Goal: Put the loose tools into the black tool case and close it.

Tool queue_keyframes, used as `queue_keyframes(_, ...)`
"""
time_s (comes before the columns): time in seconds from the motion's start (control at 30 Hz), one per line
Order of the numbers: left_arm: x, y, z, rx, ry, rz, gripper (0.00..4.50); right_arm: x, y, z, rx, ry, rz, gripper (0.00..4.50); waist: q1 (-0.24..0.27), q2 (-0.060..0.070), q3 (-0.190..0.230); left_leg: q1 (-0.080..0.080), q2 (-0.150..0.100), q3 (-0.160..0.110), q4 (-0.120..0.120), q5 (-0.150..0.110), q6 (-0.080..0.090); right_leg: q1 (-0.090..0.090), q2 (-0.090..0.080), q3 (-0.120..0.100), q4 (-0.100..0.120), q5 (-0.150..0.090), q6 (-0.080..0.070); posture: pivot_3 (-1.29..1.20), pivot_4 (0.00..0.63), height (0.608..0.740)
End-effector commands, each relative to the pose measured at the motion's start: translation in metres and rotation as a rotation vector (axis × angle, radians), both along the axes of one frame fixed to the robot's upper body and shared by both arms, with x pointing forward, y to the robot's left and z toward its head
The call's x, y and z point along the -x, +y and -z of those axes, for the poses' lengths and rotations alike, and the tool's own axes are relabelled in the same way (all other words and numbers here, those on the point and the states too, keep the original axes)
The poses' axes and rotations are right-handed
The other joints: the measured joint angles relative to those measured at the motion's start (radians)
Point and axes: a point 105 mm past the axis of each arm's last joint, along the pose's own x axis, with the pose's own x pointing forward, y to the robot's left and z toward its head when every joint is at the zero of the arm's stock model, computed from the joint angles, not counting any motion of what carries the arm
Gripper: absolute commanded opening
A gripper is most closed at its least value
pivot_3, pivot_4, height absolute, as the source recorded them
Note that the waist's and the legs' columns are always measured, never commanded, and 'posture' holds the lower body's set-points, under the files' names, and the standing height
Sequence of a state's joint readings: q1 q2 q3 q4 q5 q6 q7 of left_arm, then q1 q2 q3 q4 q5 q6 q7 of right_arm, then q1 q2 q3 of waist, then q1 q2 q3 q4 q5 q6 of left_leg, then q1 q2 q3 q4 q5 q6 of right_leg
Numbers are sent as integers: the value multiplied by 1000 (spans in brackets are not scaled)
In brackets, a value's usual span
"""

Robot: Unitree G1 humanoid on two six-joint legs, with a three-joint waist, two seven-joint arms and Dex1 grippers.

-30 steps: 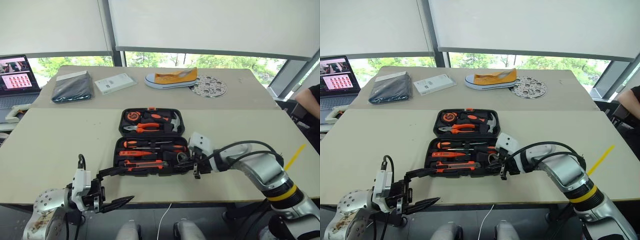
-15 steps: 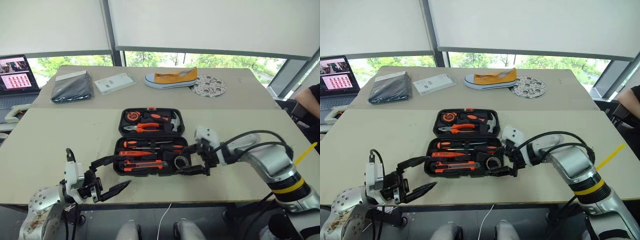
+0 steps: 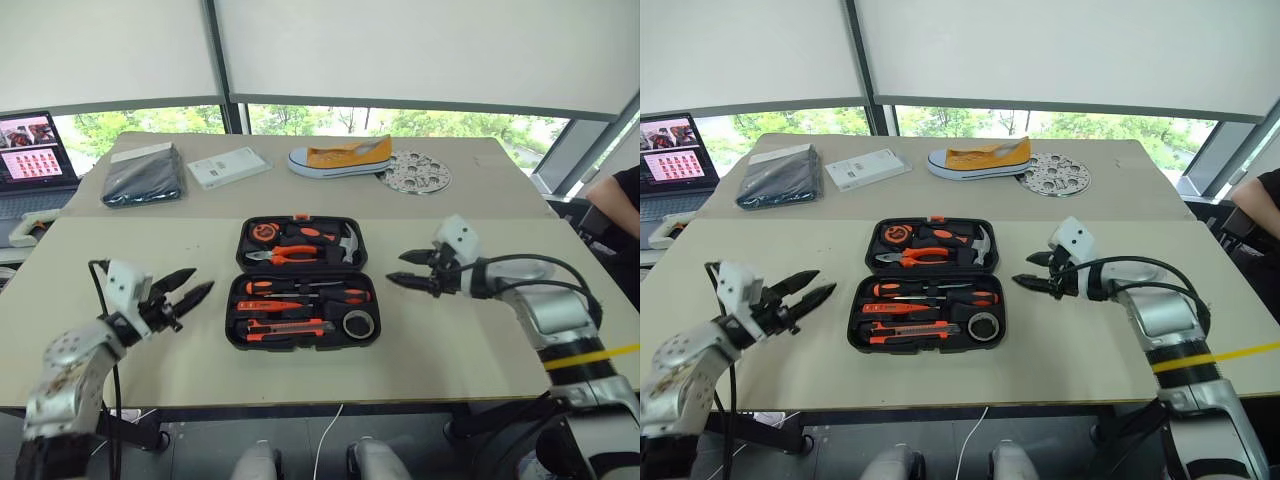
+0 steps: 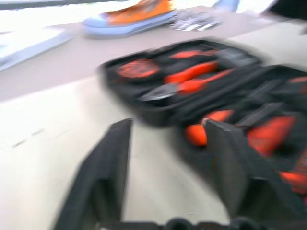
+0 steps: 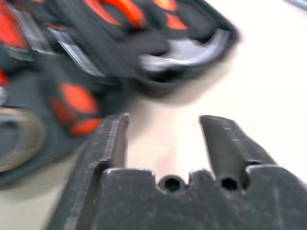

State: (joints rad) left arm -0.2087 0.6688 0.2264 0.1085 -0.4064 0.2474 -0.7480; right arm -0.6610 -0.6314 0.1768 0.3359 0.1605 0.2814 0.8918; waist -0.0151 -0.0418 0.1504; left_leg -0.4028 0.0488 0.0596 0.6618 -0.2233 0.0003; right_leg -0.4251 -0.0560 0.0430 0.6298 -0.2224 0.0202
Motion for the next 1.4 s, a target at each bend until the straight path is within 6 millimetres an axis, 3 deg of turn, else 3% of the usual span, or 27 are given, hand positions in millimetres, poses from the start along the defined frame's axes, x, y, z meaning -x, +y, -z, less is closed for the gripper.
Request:
queue_keyframes(0.03, -16, 3, 10, -64, 49, -32, 575, -12, 16, 6, 39, -51, -56, 1155, -4, 0, 0, -1, 0, 0, 0, 0, 0, 0, 0, 0, 0, 1, -1, 0, 150, 740)
queue_keyframes(0.1, -23, -4, 15, -45, 65, -11, 0, -17, 24, 11, 28, -32, -71, 408, -6, 0, 0, -3, 0, 0, -1, 0, 0, -3, 0, 0, -1, 1, -1, 0, 150, 740)
queue_keyframes(0.17, -29, -13, 18, -29, 83, 14, 0, -21, 32, 14, 27, -22, -96, 45, -4, 0, 0, -5, 0, 0, -1, -1, -1, -4, 0, 0, 0, 1, -1, 0, 150, 740)
queue_keyframes(0.33, -40, -33, 21, -35, 71, 82, 0, -23, 42, 16, 20, 16, -138, 45, -2, 0, 0, -7, -1, 0, -1, -1, -1, -6, -1, -1, -1, 1, -1, 0, 150, 740)
queue_keyframes(0.5, -37, -63, 21, -30, 75, 251, 0, -11, 40, 14, -21, 67, -192, 45, 0, 0, 0, -7, -1, 0, -1, -1, -1, -6, -1, -1, 0, 1, -1, 0, 150, 740)
queue_keyframes(0.63, -31, -91, 24, -36, 71, 377, 0, 11, 25, 13, -31, 100, -217, 45, 14, 0, 0, -8, -2, -1, -1, -1, -1, -6, -2, -1, 0, 1, -1, 0, 150, 740)
queue_keyframes(0.97, -24, -126, 35, -36, 73, 453, 0, 45, -10, 27, -49, 171, -93, 45, 33, 0, 0, -10, -5, -1, 0, -2, 1, -5, -4, -1, -2, 1, 1, 0, 150, 740)
queue_keyframes(1.1, -24, -127, 35, -19, 83, 441, 0, 47, -23, 29, -25, 151, -45, 45, 34, 0, 0, -7, -5, -2, 1, -2, 1, -1, -4, -1, -2, 1, 2, 0, 150, 740)
queue_keyframes(1.23, -27, -114, 27, 2, 89, 380, 0, 43, -35, 22, -62, 138, 24, 45, 31, 0, 0, -6, -5, -2, 3, -2, 1, 0, -4, -1, -1, 1, 3, 0, 150, 740)
queue_keyframes(1.33, -26, -90, 15, -22, 52, 346, 626, 52, -38, 14, -89, 179, -2, 756, 25, 0, 0, -6, -5, -2, 4, -2, 1, 0, -4, -1, -1, 2, 3, 0, 150, 740)
queue_keyframes(1.4, -21, -72, 8, -14, 85, 335, 1514, 56, -42, 5, -110, 181, 4, 1562, 23, 0, 0, -6, -4, -3, 4, -2, 1, 0, -3, -1, -1, 2, 3, 0, 150, 740)
